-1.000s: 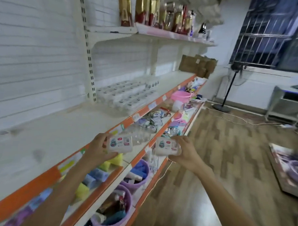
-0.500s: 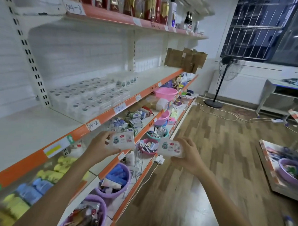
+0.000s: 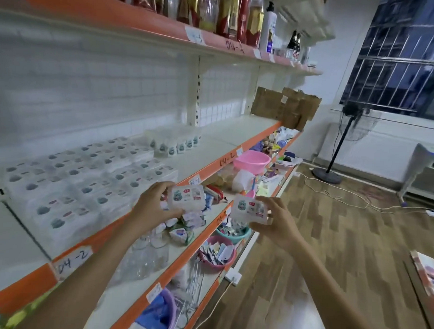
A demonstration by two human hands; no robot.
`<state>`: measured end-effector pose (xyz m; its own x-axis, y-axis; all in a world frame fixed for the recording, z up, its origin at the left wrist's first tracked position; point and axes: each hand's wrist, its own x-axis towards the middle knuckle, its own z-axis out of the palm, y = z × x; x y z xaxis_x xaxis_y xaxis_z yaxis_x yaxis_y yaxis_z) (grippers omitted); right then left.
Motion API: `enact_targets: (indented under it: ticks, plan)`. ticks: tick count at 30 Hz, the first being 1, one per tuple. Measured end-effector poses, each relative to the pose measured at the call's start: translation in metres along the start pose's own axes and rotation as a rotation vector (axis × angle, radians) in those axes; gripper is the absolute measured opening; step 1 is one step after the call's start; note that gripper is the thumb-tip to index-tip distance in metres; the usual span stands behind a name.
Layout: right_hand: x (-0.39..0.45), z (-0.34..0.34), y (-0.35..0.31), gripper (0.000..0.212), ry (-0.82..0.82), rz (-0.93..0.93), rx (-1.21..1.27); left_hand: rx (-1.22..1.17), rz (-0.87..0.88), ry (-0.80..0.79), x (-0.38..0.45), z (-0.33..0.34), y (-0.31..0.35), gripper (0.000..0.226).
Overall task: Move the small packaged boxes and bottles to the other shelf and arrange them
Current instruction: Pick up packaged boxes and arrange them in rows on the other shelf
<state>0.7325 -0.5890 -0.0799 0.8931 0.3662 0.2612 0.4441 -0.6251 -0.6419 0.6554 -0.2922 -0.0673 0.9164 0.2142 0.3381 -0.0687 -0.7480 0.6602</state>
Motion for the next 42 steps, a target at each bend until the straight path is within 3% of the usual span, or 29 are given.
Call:
enact_targets:
  ticks: [5,10,19,24,29,42]
  plan:
    - [0.089,0.012,-0.008,0.07,-0.029,-0.09,0.076,0.038,-0.047,0.118,0.055,-0.022,-0.011,0.065]
    - [0.178,0.046,-0.032,0.069,-0.142,-0.232,0.093,0.139,-0.212,0.204,0.078,-0.059,-0.042,0.066]
    - [0.304,0.144,-0.094,0.068,-0.609,-0.66,0.143,0.292,-0.501,0.263,0.07,-0.07,-0.071,0.07]
    - [0.328,0.175,-0.099,0.063,-0.746,-0.803,0.204,0.332,-0.633,0.328,0.076,-0.054,-0.066,0.066]
    - [0.336,0.194,-0.094,0.054,-0.756,-0.891,0.336,0.346,-0.705,0.432,0.081,-0.045,-0.063,0.062]
    - [0.337,0.198,-0.097,0.056,-0.807,-0.855,0.411,0.328,-0.707,0.58,0.078,-0.032,-0.059,0.049]
